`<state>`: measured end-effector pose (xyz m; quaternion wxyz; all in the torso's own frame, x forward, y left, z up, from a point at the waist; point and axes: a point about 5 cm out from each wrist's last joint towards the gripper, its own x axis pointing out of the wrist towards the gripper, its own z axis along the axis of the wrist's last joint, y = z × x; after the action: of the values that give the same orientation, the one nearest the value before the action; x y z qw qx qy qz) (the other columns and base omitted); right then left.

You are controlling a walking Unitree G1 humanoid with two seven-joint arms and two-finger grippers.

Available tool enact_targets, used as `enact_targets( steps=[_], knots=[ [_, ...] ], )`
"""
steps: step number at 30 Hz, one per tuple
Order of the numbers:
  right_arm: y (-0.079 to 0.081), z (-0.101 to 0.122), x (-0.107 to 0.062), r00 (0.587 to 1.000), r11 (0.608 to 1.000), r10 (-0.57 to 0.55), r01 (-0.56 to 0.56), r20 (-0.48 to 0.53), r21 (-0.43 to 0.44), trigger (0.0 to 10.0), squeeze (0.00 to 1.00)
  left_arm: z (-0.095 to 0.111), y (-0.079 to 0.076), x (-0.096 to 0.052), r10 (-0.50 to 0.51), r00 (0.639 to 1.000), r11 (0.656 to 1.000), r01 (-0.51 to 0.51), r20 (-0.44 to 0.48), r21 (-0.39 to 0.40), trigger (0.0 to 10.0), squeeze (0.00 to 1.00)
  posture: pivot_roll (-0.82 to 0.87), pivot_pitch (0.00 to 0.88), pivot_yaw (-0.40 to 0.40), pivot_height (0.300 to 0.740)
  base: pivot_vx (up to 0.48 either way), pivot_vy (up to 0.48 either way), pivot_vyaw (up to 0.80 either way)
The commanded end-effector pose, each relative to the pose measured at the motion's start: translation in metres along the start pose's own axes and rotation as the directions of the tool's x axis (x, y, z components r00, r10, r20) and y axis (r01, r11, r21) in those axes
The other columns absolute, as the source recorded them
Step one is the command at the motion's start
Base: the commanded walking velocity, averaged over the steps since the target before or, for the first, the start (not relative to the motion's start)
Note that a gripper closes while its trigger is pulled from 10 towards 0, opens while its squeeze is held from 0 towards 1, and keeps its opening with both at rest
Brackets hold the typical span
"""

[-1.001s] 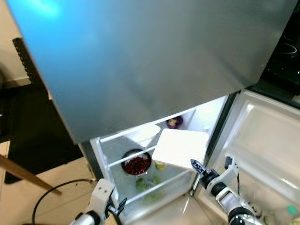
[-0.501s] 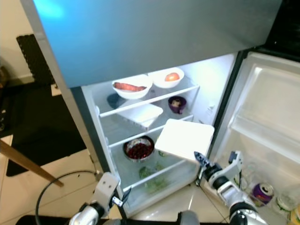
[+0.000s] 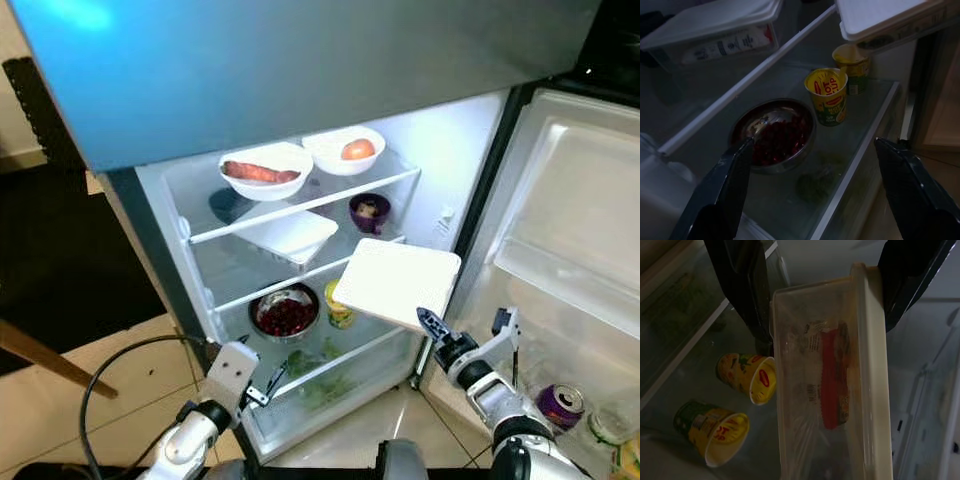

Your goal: Restocking fridge

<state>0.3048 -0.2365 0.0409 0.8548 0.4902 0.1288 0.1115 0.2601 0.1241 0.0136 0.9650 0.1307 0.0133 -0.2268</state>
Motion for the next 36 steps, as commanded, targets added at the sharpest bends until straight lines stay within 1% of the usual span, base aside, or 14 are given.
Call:
enact_targets(
  steps=[1,4,7,8,14,19,22,26,29,31,32,34,35,36],
  knots=[
    [0.011,0.009,0.007,0.997,0.998,0.069,-0.069,0.027,-0.007,10.0,0.00,0.001,-0.001,-0.001,0.035,0.999,0.999,-0.034,0.023,-0.025,10.0,0.00,-0.09,0.000,-0.032,0.542,0.000,0.000,0.00],
    [0.014,0.011,0.009,0.996,0.997,0.082,-0.081,0.028,-0.016,10.0,0.00,0.001,-0.003,-0.002,0.033,0.999,0.999,-0.032,0.026,-0.037,10.0,0.00,-0.09,0.000,-0.032,0.532,0.000,0.000,0.00],
    [0.018,0.015,0.011,0.995,0.995,0.096,-0.095,0.035,-0.022,10.0,0.00,0.004,-0.006,-0.004,0.036,0.998,0.997,-0.032,0.059,-0.064,10.0,0.00,-0.09,0.000,-0.032,0.517,0.000,0.000,0.00],
    [0.018,0.018,0.011,0.995,0.995,0.097,-0.096,0.038,-0.035,10.0,0.00,0.006,-0.007,-0.005,0.036,0.996,0.996,-0.028,0.086,-0.088,10.0,0.00,-0.09,0.000,-0.032,0.507,0.000,0.000,0.00],
    [0.022,0.024,0.013,0.994,0.993,0.100,-0.096,0.047,-0.073,10.0,0.00,0.010,-0.007,-0.007,0.051,0.991,0.993,-0.037,0.123,-0.111,10.0,0.00,-0.09,0.000,-0.031,0.482,0.000,0.000,0.00],
    [0.024,0.034,0.012,0.991,0.991,0.114,-0.110,0.065,-0.074,10.0,0.00,0.012,-0.006,-0.007,0.074,0.987,0.988,-0.052,0.146,-0.146,10.0,0.00,-0.08,0.000,-0.029,0.467,0.000,0.000,0.00],
    [0.030,0.038,0.012,0.983,0.983,0.174,-0.170,0.053,-0.070,10.0,0.00,0.015,-0.007,-0.008,0.075,0.983,0.985,-0.046,0.169,-0.169,10.0,0.00,-0.08,0.000,-0.029,0.452,0.000,0.000,0.00],
    [0.034,0.037,0.011,0.976,0.973,0.217,-0.215,0.012,-0.078,10.0,0.00,0.018,-0.008,-0.009,0.077,0.979,0.984,-0.044,0.187,-0.172,10.0,0.00,-0.08,0.000,-0.029,0.442,0.000,0.000,0.00],
    [0.037,0.038,0.009,0.964,0.963,0.265,-0.266,-0.019,-0.050,10.0,0.00,0.020,-0.006,-0.010,0.090,0.975,0.985,-0.056,0.203,-0.166,10.0,0.00,-0.08,0.000,-0.030,0.423,0.000,0.000,0.00],
    [0.041,0.037,0.009,0.950,0.949,0.310,-0.312,-0.049,-0.051,10.0,0.00,0.021,-0.005,-0.010,0.092,0.974,0.984,-0.058,0.208,-0.167,10.0,0.00,-0.08,0.000,-0.030,0.423,0.000,0.000,0.00],
    [0.041,0.037,0.009,0.950,0.949,0.310,-0.312,-0.049,-0.051,10.0,0.00,0.021,-0.005,-0.010,0.092,0.974,0.984,-0.058,0.208,-0.167,10.0,0.00,-0.08,0.000,-0.030,0.423,0.000,0.000,0.00],
    [0.050,0.036,0.012,0.923,0.922,0.377,-0.382,-0.070,-0.063,10.0,0.00,0.022,-0.005,-0.011,0.086,0.973,0.985,-0.051,0.215,-0.163,10.0,0.00,-0.08,0.000,-0.029,0.423,0.000,0.000,0.00],
    [0.050,0.036,0.012,0.923,0.922,0.377,-0.382,-0.070,-0.063,10.0,0.00,0.022,-0.005,-0.011,0.086,0.973,0.985,-0.051,0.215,-0.163,10.0,0.00,-0.08,0.000,-0.029,0.423,0.000,0.000,0.00],
    [0.058,0.034,0.016,0.904,0.900,0.419,-0.426,-0.086,-0.086,10.0,0.00,0.023,-0.006,-0.011,0.078,0.972,0.986,-0.043,0.220,-0.160,10.0,0.00,-0.08,0.000,-0.029,0.423,0.000,0.000,0.00]
  ],
)
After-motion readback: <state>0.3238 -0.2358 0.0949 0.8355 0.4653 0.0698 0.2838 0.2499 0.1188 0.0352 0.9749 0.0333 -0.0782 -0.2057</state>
